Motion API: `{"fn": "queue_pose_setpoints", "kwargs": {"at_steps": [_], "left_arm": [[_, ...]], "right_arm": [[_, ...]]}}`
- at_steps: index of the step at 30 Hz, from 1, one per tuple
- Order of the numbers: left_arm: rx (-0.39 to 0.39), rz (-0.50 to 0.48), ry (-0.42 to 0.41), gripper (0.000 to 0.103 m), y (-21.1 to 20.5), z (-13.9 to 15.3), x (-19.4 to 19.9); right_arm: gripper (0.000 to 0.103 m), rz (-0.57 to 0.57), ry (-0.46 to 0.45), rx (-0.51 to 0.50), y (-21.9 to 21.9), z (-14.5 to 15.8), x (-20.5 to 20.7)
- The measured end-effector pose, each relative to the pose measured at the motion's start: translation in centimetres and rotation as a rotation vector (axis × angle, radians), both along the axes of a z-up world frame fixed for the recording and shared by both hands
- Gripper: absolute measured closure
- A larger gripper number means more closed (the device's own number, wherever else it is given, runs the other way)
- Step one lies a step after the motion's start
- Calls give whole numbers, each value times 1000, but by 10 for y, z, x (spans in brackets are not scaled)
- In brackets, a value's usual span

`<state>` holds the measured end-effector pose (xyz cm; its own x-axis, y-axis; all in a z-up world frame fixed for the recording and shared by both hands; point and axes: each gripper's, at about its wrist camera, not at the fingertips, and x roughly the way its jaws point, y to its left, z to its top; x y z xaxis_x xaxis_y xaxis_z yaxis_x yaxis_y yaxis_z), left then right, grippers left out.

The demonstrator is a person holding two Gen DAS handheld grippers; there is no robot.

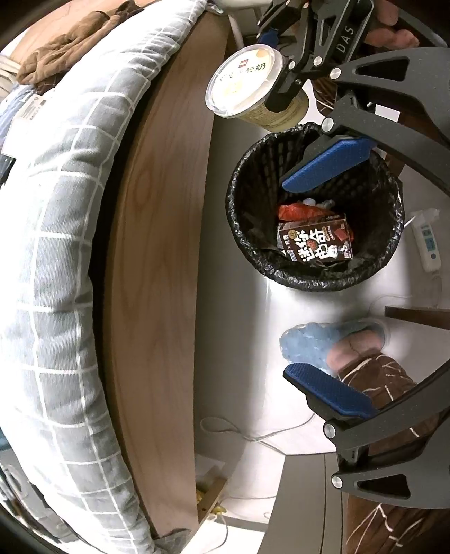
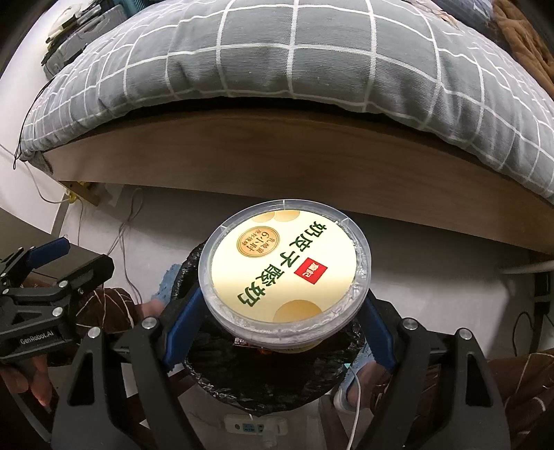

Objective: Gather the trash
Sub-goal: 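Open the left tool to drop the box while the right tool releases the yogurt cup, then move both tools back over the bed toward the white box and wrappers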

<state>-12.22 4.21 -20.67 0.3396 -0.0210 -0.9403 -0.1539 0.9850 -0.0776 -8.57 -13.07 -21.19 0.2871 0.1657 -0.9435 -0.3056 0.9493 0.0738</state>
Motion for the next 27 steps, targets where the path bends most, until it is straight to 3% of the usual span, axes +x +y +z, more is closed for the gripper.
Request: {"fn": "queue_pose_setpoints", "kwargs": {"at_steps": [10, 27], "left_arm": [[5, -9, -20, 6, -2, 11, 1], [2, -41, -186, 6, -22, 85, 17]], "right_arm": [[9, -33, -59, -7, -25, 23, 6], [8, -86, -295, -10, -48, 96, 14]]}}
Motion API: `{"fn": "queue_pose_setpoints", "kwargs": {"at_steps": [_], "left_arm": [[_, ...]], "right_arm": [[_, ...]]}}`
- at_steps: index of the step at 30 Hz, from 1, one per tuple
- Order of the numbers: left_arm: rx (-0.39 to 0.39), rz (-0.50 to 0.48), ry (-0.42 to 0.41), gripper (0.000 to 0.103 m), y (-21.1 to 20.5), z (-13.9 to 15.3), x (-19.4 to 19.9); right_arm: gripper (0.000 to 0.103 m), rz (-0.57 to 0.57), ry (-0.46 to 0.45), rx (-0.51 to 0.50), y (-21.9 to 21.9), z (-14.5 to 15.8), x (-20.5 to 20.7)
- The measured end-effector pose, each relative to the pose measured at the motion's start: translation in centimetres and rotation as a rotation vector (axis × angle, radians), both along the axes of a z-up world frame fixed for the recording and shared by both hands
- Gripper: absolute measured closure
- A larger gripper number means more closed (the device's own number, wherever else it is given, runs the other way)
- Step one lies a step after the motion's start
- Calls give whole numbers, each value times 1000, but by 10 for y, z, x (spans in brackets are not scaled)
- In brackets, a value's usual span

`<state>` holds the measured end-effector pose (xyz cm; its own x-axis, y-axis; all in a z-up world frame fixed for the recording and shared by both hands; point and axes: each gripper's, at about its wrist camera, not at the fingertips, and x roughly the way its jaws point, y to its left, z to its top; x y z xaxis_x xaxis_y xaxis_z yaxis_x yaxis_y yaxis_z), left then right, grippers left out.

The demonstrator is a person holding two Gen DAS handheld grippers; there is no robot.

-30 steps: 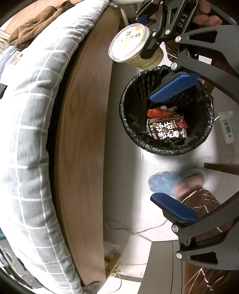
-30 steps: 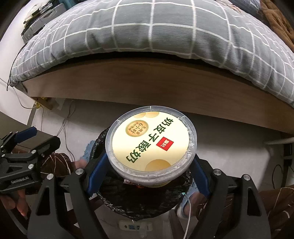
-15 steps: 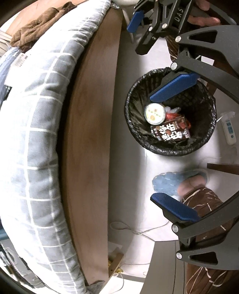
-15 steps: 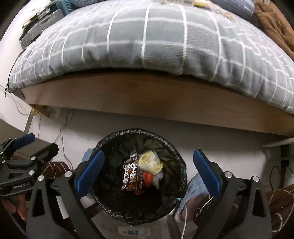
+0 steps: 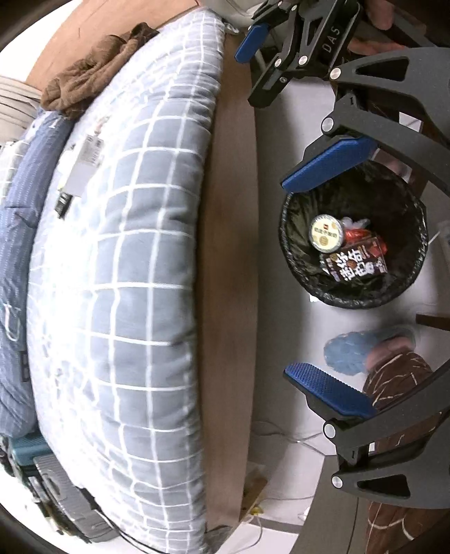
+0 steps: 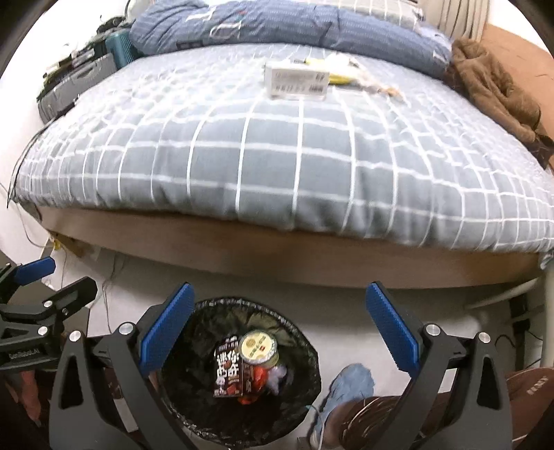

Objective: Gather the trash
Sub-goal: 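Move both tools back over the bed toward the white box and wrappers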

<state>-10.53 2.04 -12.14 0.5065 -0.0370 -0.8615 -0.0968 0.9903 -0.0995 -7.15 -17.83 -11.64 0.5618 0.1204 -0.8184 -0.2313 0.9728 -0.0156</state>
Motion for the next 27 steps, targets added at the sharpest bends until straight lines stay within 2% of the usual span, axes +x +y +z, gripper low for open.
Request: {"fn": "queue_pose_setpoints", "kwargs": {"at_steps": [11, 16, 27], "left_arm": [[15, -10, -98, 6, -8, 40, 19], [30, -20, -136, 6, -12, 55, 39], [36, -5, -177, 6, -8, 72, 95]], "right_arm": [[8, -39, -118, 21, -15, 44, 21], [8, -47, -161, 32, -19, 60, 34], [8, -54, -204, 32, -22, 73, 83]]}}
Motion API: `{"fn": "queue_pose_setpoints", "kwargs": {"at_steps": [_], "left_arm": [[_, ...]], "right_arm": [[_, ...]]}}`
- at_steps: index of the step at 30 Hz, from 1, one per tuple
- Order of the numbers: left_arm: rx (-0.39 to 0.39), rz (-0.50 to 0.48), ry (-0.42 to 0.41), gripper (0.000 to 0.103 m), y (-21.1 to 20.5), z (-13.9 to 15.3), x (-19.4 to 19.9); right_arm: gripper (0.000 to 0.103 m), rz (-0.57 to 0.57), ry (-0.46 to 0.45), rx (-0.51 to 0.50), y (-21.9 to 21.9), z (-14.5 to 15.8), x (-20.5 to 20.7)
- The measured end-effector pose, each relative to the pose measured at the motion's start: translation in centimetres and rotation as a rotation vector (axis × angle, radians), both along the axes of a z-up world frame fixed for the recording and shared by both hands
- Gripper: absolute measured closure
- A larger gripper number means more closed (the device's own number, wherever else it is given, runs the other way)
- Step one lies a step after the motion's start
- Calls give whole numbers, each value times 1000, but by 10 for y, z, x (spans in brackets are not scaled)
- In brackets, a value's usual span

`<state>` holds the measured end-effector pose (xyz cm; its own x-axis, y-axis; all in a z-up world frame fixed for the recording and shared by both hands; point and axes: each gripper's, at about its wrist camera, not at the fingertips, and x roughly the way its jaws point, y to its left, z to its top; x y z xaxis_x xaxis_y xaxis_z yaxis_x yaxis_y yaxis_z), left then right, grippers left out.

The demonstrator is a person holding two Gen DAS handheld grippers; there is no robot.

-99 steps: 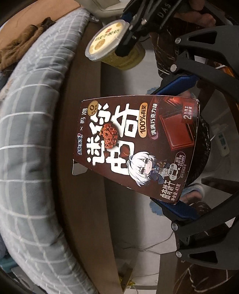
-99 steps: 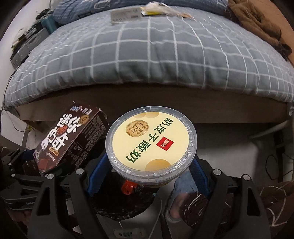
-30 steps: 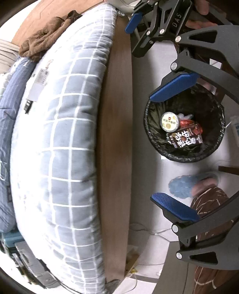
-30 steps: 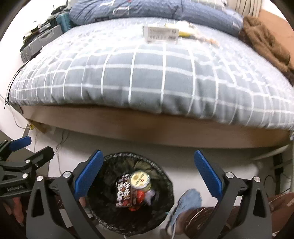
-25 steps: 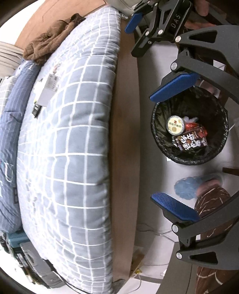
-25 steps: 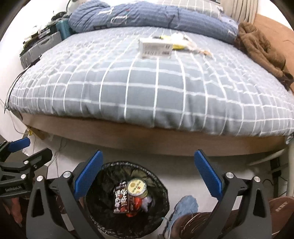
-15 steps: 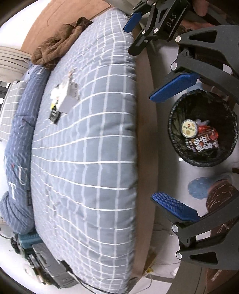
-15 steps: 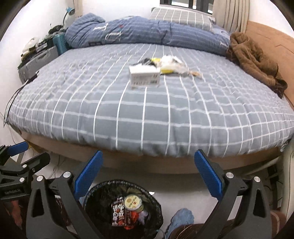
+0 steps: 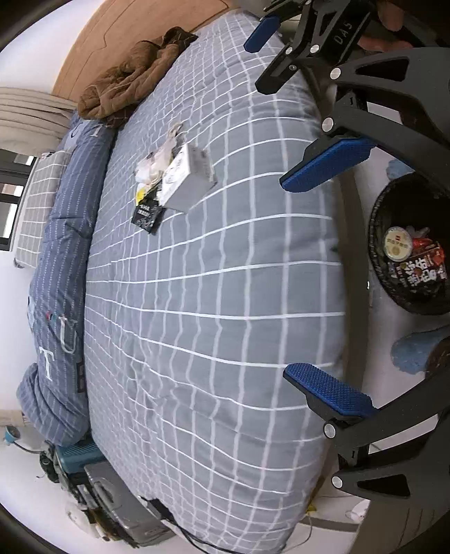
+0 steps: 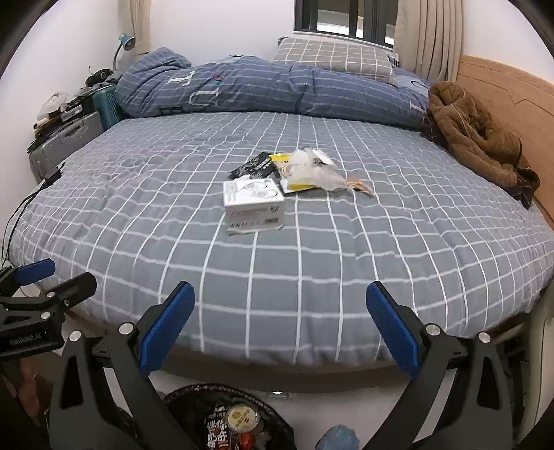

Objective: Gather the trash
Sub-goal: 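Move both tools back over the bed toward the white box and wrappers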

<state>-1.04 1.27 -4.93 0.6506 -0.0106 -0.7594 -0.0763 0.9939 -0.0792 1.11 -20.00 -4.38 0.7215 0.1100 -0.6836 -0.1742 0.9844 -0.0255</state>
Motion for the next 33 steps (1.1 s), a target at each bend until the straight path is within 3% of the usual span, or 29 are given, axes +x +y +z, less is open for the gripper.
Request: {"fn": "queue_pose_setpoints", "kwargs": {"at_steps": [11, 23, 33], "left_arm": [[-9, -39, -32, 6, -28, 16, 64], [0, -118, 18, 6, -94, -12, 149], [67, -91, 39, 6, -129, -31, 190]], "right_arm": [[8, -35, -10, 4, -21, 4, 51], [8, -125, 0, -18, -74, 0, 119], [8, -163, 21, -17, -101, -6, 149]]}}
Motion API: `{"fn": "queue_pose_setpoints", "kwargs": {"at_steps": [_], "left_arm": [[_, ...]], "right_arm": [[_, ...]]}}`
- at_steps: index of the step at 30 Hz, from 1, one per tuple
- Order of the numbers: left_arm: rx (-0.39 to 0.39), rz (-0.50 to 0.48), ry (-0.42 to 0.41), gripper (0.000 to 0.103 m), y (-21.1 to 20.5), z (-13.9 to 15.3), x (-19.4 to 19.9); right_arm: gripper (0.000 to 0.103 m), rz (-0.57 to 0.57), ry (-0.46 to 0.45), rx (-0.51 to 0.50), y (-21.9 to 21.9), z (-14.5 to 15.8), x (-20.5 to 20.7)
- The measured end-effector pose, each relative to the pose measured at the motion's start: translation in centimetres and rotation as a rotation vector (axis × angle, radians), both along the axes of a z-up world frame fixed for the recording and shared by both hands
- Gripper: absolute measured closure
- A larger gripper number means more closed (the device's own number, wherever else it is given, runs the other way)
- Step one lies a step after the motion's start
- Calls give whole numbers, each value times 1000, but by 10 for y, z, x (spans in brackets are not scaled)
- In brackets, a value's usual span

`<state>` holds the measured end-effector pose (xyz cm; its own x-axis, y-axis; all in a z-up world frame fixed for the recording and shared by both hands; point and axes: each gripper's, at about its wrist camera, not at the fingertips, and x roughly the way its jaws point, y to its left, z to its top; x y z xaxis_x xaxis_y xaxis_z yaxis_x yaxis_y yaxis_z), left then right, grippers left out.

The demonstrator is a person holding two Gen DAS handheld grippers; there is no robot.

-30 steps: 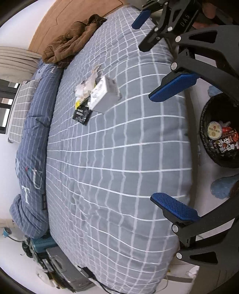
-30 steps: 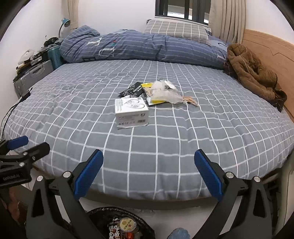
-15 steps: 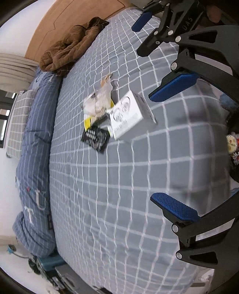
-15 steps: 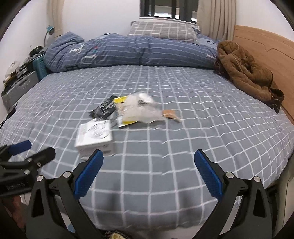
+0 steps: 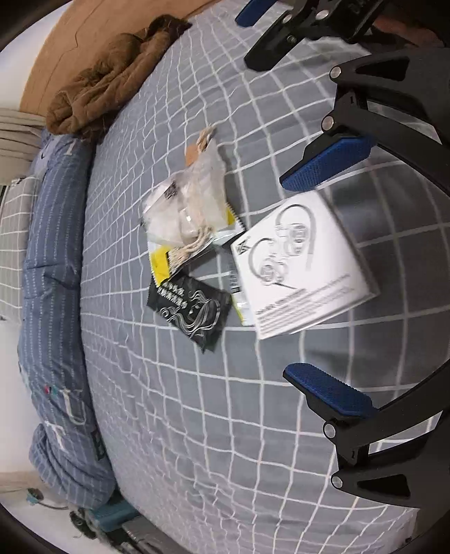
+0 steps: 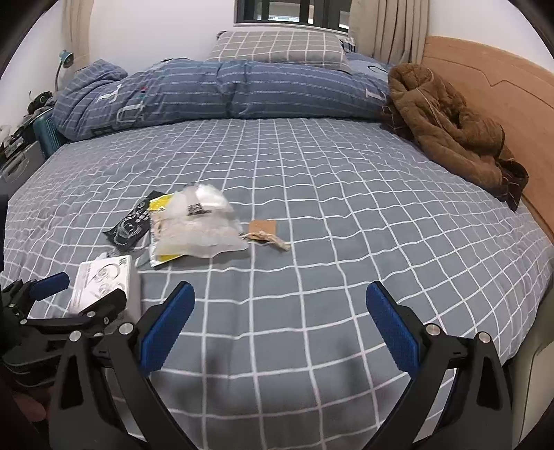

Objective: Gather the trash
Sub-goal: 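Grasp the white earphone box with the left tool while the right tool grasps the clear wrapper bag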

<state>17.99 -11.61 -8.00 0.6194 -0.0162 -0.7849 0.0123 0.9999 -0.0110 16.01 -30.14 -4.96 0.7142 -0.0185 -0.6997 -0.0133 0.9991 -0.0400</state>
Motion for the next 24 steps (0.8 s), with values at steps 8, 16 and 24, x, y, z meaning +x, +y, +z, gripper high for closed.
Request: {"fn": "queue_pose_setpoints", "kwargs": {"at_steps": [8, 16, 24], "left_arm": [[46, 15, -10, 6, -16, -3, 4], [34, 49, -3, 10, -5, -14, 20], [-22, 16, -4, 18, 9, -10, 22]], "right_arm": [[8, -24, 6, 35, -12, 0, 5], [8, -11, 10, 25, -5, -1, 5], [8, 8, 17, 17, 6, -2, 14]]}}
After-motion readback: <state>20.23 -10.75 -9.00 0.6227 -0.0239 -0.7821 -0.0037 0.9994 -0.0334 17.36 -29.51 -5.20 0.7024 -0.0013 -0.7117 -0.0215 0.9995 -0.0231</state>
